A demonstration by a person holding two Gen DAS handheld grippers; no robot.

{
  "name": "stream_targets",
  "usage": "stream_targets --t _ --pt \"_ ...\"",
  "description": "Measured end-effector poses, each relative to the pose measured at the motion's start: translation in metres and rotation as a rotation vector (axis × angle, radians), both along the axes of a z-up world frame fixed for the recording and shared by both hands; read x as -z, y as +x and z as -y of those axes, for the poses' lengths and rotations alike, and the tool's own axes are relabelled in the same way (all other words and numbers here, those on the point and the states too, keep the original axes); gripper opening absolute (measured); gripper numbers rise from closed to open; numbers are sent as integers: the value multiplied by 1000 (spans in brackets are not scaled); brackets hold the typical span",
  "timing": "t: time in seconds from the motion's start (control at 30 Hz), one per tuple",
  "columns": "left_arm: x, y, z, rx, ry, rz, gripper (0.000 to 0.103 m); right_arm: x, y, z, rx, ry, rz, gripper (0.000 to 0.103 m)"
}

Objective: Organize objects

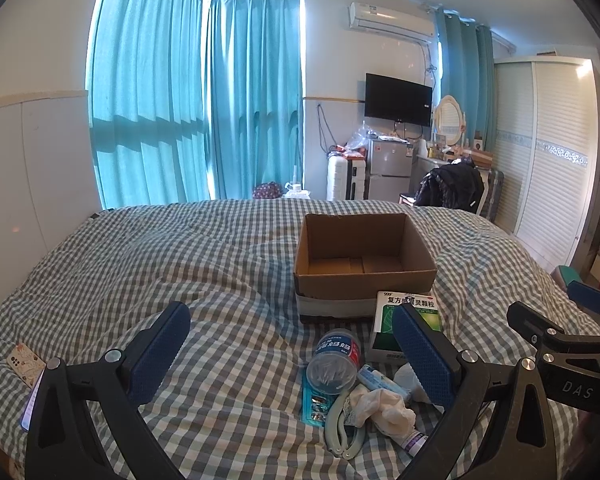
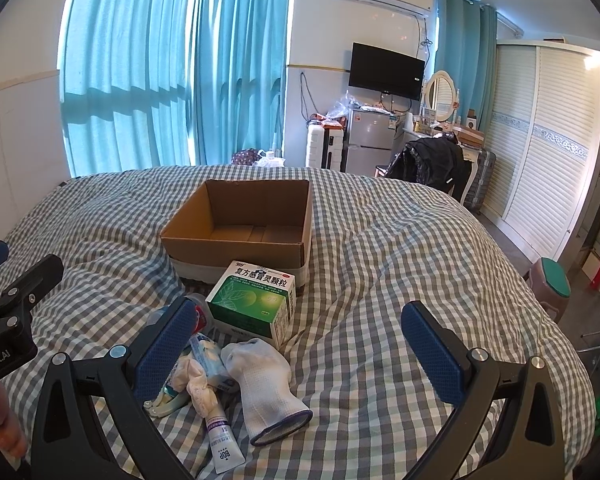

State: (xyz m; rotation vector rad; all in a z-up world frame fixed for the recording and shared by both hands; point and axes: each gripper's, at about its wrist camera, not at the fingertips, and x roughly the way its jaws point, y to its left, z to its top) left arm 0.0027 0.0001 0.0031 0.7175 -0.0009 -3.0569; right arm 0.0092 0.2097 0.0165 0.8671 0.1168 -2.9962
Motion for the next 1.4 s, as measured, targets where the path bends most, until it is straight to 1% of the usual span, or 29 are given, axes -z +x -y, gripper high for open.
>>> stream_targets --t 0.3,0.5,0.73,1.03,1.2,1.3,1.4 --pt "-1 0 -2 -5 -9 14 103 -5 3 0 -17 -3 -7 103" --pt "1 -1 -2 5 7 29 103 -6 5 1 -25 -2 -7 103" --pt "15 -9 -8 25 -6 84 103 3 -2 2 -45 -1 27 103" --pt "52 -30 -13 19 -31 217 103 36 -21 3 -71 6 141 103" --pt "70 -43 -10 10 -34 275 103 67 -36 6 -100 19 237 101" --pt "80 -49 -8 4 -35 306 103 88 -47 11 -113 45 295 96" --pt "90 -59 -8 3 -38 333 103 106 -56 14 -129 49 342 88"
